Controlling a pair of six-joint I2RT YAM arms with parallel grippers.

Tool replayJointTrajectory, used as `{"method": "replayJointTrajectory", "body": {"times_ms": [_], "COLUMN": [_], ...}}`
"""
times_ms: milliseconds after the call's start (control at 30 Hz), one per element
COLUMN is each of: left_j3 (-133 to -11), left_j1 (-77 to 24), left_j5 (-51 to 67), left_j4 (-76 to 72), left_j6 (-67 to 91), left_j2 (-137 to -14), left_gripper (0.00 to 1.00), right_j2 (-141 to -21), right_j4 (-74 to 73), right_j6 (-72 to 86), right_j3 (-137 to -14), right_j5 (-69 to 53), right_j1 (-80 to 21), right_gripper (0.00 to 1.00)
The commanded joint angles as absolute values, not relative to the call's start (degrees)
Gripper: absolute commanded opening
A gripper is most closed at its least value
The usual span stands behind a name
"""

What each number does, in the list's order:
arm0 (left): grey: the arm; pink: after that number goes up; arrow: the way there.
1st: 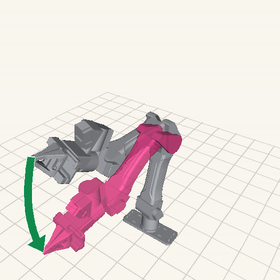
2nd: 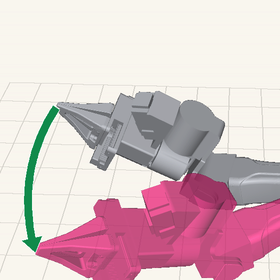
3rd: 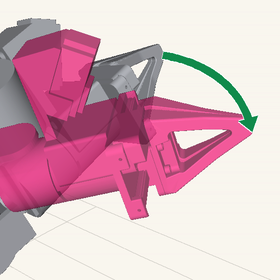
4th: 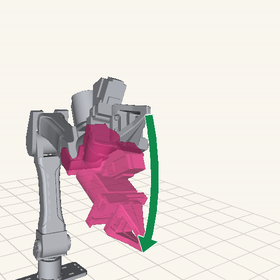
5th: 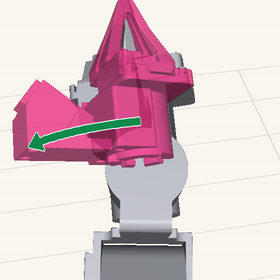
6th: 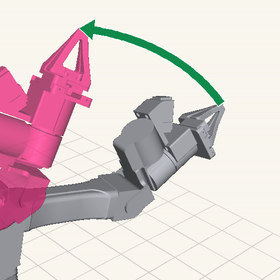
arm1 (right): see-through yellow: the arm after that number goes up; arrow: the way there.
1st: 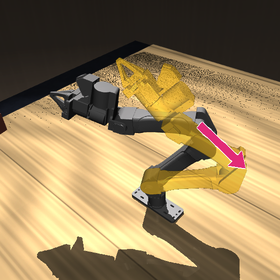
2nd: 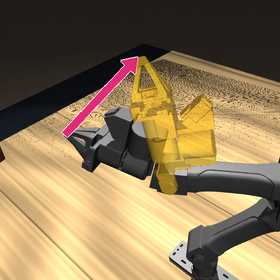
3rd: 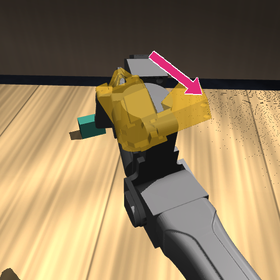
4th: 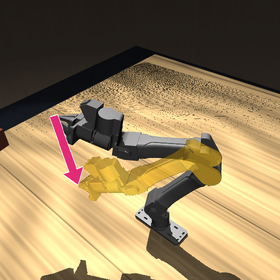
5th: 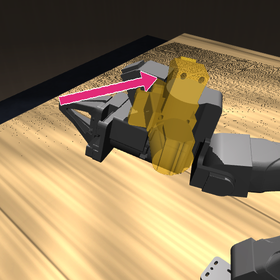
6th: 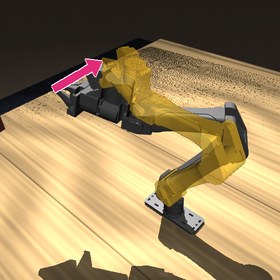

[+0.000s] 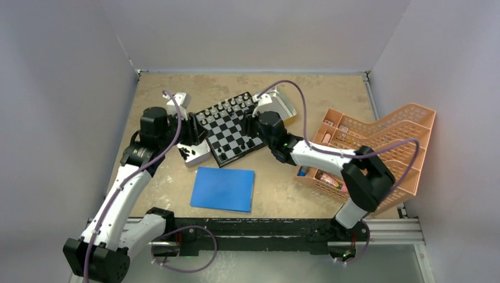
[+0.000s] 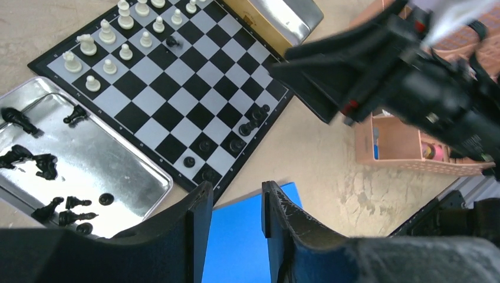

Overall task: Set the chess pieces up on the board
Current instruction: Pick up the chess piece from the chessboard.

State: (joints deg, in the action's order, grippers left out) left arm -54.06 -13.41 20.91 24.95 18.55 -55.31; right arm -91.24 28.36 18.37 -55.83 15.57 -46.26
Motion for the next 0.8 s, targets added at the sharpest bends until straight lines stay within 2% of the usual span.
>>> {"method": "replayJointTrajectory", "body": {"times_ms": [0,400,767], "left_j3": [-51.15,-47.83,-47.71], "left_j1": [-13.53,-13.54,-13.54], "left_j5": [21.56,18.86,19.19], "left_j4": [24.16,24.78,24.79], "left_j6": [14.47,11.62,11.43], "left_j2": [-51.38,-45.69,-45.99], "left_gripper": [0.36,0.36,0.36], "right_j2": [-98.15,-112.83,-116.96], "right_j4": [31.51,28.11,22.60], "right_j6": [15.88,14.30,12.40], "right_j3": [-63.22,-75.74,-78.33], "right_j5": [11.05,8.64,9.24], "right_j1": [-44.52,-43.31,-42.61], "right_gripper": [0.41,0.36,0.32]}}
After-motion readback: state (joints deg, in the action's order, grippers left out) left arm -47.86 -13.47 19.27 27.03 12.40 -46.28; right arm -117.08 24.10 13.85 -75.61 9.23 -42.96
